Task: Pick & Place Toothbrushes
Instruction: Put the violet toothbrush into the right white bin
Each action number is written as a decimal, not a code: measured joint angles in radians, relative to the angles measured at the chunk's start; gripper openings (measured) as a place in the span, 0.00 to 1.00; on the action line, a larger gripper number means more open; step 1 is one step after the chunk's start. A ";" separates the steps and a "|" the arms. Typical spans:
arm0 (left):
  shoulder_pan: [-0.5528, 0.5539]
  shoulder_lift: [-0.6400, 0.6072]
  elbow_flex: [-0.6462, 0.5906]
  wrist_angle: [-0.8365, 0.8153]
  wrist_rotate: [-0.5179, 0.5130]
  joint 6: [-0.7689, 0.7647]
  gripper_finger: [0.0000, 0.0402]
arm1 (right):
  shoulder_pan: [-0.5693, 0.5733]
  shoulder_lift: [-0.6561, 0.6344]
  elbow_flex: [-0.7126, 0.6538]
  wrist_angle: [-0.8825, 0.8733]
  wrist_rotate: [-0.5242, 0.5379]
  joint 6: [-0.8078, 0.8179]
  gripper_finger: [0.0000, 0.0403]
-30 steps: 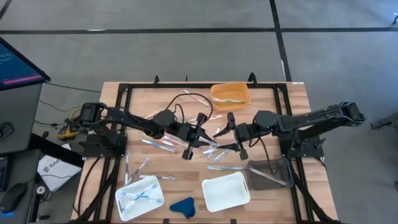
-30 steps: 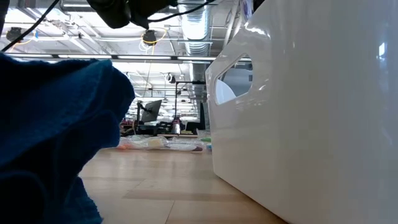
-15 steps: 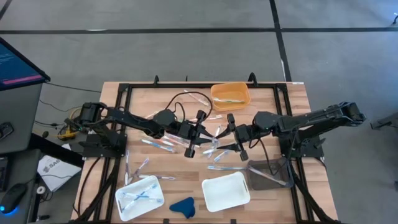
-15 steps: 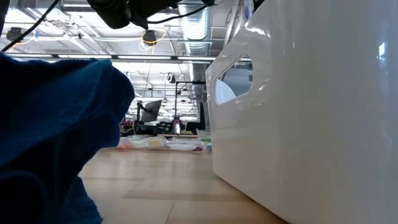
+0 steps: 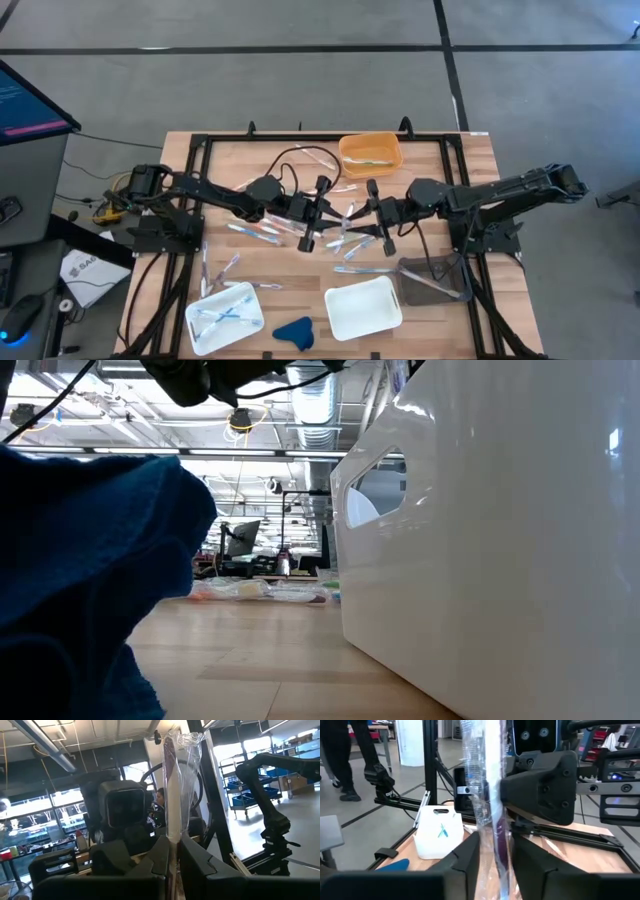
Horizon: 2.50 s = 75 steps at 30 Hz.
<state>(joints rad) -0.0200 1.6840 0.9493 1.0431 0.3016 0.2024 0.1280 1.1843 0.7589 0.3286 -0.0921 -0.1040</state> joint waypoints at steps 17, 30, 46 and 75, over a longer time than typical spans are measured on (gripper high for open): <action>-0.004 -0.162 -0.001 -0.412 -0.103 -0.071 0.28 | 0.000 -0.023 0.039 -0.130 0.064 0.000 0.03; -0.057 -0.476 -0.083 -0.766 -0.742 -0.115 0.36 | 0.031 0.020 0.141 -0.328 0.069 0.134 0.03; -0.092 -0.515 -0.123 -0.792 -0.814 -0.212 0.36 | 0.241 0.383 0.381 -0.642 0.108 0.420 0.03; -0.326 -0.575 -0.123 -0.774 -0.740 -0.259 0.36 | 0.501 0.573 0.517 -0.957 0.326 0.790 0.04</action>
<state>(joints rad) -0.3458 1.1087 0.8261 0.2695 -0.4381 -0.0570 0.6290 1.7569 1.2755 -0.6287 0.2337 0.6864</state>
